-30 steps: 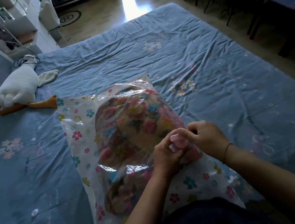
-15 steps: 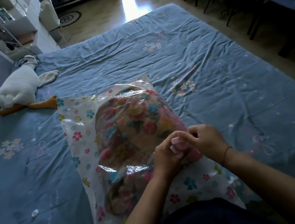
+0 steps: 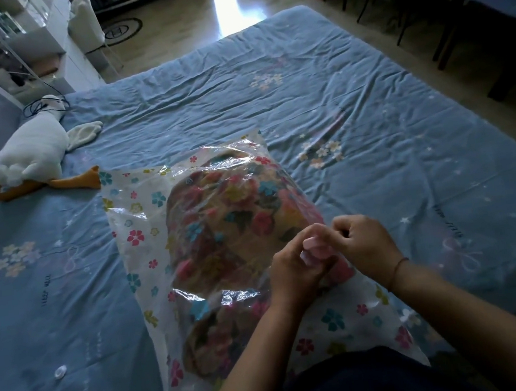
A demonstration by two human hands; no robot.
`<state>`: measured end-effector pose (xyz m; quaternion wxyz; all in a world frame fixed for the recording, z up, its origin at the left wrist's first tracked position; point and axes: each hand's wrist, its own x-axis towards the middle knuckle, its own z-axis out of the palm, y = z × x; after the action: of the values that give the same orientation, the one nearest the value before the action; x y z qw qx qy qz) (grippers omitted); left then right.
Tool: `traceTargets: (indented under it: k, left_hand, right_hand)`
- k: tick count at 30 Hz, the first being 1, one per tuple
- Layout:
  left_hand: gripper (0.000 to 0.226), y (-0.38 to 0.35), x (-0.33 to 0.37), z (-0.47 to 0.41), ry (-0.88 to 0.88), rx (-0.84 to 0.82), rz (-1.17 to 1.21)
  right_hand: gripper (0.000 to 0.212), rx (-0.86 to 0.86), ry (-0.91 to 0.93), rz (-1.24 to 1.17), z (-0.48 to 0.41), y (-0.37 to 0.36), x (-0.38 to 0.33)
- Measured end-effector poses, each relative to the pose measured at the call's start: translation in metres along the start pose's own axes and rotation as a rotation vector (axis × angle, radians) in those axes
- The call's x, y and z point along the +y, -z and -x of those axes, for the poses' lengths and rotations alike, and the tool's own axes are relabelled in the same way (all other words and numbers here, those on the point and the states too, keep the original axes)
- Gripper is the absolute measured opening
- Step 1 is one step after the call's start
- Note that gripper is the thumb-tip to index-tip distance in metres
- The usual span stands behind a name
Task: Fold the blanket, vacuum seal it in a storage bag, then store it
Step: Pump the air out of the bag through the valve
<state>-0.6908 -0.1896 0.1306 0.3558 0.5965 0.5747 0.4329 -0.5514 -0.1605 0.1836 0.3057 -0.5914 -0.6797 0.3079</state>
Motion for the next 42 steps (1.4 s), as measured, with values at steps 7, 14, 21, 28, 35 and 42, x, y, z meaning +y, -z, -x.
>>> traceTargets:
  k: [7, 14, 21, 28, 35, 42]
  left_hand:
    - [0.047, 0.004, -0.006, -0.004, -0.030, 0.005, 0.015]
    - [0.042, 0.002, -0.006, -0.004, 0.002, 0.027, 0.058]
    - [0.046, 0.004, -0.009, -0.006, 0.023, 0.013, 0.094]
    - [0.047, 0.001, -0.010, -0.005, 0.005, 0.026, 0.058]
    - [0.042, 0.005, -0.010, -0.006, 0.012, 0.017, 0.052]
    - [0.049, 0.000, -0.012, -0.002, 0.021, 0.035, 0.041]
  right_hand:
    - [0.052, 0.201, 0.295, -0.332, 0.016, 0.057, -0.082]
    - [0.057, -0.018, 0.065, -0.085, -0.007, 0.009, -0.019]
    - [0.052, 0.060, 0.136, -0.258, 0.001, 0.034, -0.060]
    - [0.052, 0.135, 0.201, -0.252, -0.001, 0.026, -0.052]
    - [0.055, 0.072, 0.101, -0.119, -0.001, 0.010, -0.033]
    - [0.047, 0.261, 0.314, -0.313, 0.006, 0.035, -0.071]
